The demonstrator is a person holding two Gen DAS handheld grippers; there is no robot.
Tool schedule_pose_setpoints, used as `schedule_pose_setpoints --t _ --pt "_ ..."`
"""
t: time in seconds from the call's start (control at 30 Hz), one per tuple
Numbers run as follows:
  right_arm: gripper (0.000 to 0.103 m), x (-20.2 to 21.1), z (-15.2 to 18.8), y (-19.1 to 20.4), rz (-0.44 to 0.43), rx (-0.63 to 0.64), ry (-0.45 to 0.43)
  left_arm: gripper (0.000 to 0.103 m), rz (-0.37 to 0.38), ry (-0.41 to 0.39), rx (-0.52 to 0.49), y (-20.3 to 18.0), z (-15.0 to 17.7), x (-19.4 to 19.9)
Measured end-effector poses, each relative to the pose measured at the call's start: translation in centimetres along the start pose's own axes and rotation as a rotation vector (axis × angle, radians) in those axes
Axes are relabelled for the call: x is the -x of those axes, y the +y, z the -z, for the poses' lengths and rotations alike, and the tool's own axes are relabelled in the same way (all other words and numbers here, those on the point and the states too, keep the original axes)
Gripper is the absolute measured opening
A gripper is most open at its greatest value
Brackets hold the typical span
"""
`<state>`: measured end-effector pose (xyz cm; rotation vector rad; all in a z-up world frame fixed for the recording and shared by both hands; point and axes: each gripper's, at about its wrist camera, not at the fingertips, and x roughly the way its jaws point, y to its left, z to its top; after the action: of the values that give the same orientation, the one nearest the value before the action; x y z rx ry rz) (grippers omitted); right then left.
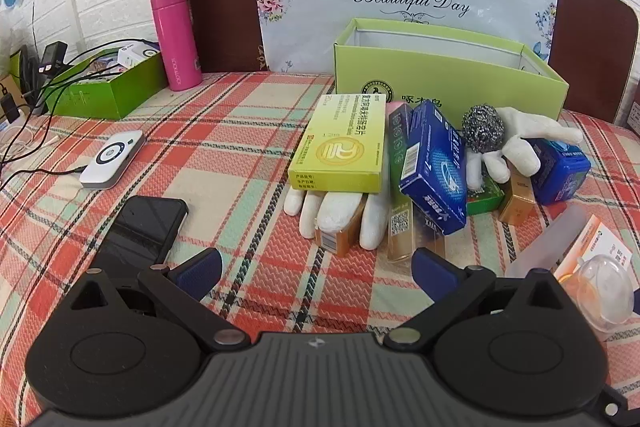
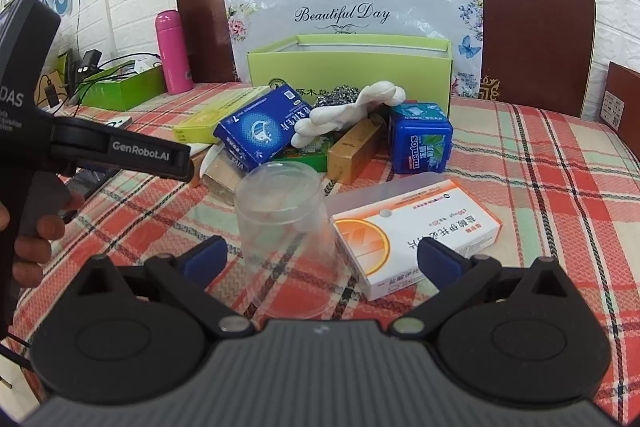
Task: Organize objects
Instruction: 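Grasp the yellow medicine box with the left tool while the right tool grasps the clear cup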
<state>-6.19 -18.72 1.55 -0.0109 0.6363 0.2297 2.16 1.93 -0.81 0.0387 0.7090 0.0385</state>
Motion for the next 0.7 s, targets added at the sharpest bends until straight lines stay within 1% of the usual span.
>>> schedule_pose_setpoints --t 0.1,0.2,0.23,0.33,0.43,0.5,0.63,0.7 --pt "0.103 -0.1 0.0 0.3 -0.001 0.024 0.001 0.103 0.004 -0.012 0.007 0.4 -0.5 0.1" --pt "0.103 -0.3 -0.2 0.6 -0.020 0.027 0.000 0.103 0.019 -0.025 0.009 0.9 -1.2 0.0" --pt "0.101 -0.3 -0.2 0.6 -0.022 0.029 0.001 0.103 0.023 -0.030 0.007 1.1 -1.5 0.0" --pt "0.098 -0.5 -0.3 0.8 -0.032 0.035 0.006 0.103 0.019 -0.062 0.017 1.8 -3.1 -0.3" --pt "0.095 -0.5 -0.3 0.7 -0.047 0.026 0.007 0.103 0.030 -0.093 0.025 2.3 -5.0 -1.3" --pt "0.094 -0.7 -0.4 0.8 -0.050 0.030 0.010 0.103 0.062 -0.085 0.017 2.0 -6.1 -2.5" --pt "0.091 -0.9 -0.6 1.0 -0.053 0.046 0.012 0.103 0.151 -0.028 -0.027 0.5 -7.0 -5.5" --pt "0.089 -1.1 -0.7 1.0 -0.051 0.056 0.014 0.103 0.147 0.000 -0.052 -0.1 -7.0 -7.2"
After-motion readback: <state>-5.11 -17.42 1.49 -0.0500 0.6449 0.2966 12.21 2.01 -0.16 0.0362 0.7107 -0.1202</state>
